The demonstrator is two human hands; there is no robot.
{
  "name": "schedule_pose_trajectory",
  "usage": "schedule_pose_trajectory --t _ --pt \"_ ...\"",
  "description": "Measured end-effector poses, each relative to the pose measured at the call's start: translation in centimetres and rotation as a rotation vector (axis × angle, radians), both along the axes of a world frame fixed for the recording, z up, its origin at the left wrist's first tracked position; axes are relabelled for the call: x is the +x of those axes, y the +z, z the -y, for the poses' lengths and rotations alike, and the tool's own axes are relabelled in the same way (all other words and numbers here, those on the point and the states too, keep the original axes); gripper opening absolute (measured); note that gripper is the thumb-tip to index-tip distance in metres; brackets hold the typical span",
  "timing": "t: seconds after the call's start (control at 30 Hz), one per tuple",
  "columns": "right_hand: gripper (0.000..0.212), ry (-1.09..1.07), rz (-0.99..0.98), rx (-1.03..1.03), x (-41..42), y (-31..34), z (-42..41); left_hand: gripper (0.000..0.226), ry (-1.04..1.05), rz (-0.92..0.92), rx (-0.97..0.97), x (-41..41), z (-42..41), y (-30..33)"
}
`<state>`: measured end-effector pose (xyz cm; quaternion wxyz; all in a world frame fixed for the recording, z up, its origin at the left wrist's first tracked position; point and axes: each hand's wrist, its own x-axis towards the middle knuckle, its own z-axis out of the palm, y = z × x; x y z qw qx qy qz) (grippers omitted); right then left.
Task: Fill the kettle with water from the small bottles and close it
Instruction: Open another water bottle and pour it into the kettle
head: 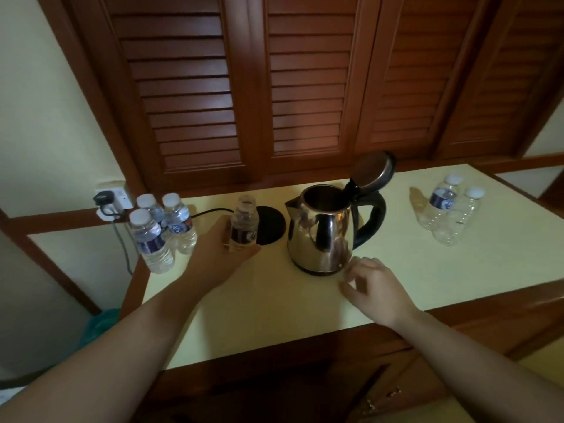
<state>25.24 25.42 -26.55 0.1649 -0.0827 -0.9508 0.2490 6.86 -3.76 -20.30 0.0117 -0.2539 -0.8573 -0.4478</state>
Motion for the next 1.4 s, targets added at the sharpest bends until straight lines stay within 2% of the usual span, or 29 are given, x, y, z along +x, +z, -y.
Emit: schedule_pose_trajectory --t 0.13,0.23,0.43,0.7,1.1,1.4 --pt "0.075 -0.133 0.184 0.075 -0.2 0.1 -3.5 0.056 -0.004 -0.076 -0.045 -0.6 -2.0 2.3" --pt "0.101 -0.119 0.359 0.163 -0.7 0.2 -3.9 0.055 -0.041 -0.131 -0.116 -1.0 -3.4 3.9" --pt "0.095 -0.131 0.446 0.193 -0.7 0.3 -3.2 0.064 -0.068 -0.316 -0.261 -2.7 -5.5 6.0" --pt "0.093 -0.145 0.397 0.187 -0.7 0.0 -3.4 0.065 0.014 -0.494 -0.438 -3.8 -5.9 9.0" --pt "0.095 -0.15 0.387 0.184 -0.7 -0.3 -3.7 0.057 -0.032 -0.63 -0.6 -3.7 -6.3 11.8" --pt "0.094 -0.155 0.391 0.169 -0.7 -0.1 -3.6 0.06 -0.038 -0.702 -0.686 -3.9 -6.8 12.7"
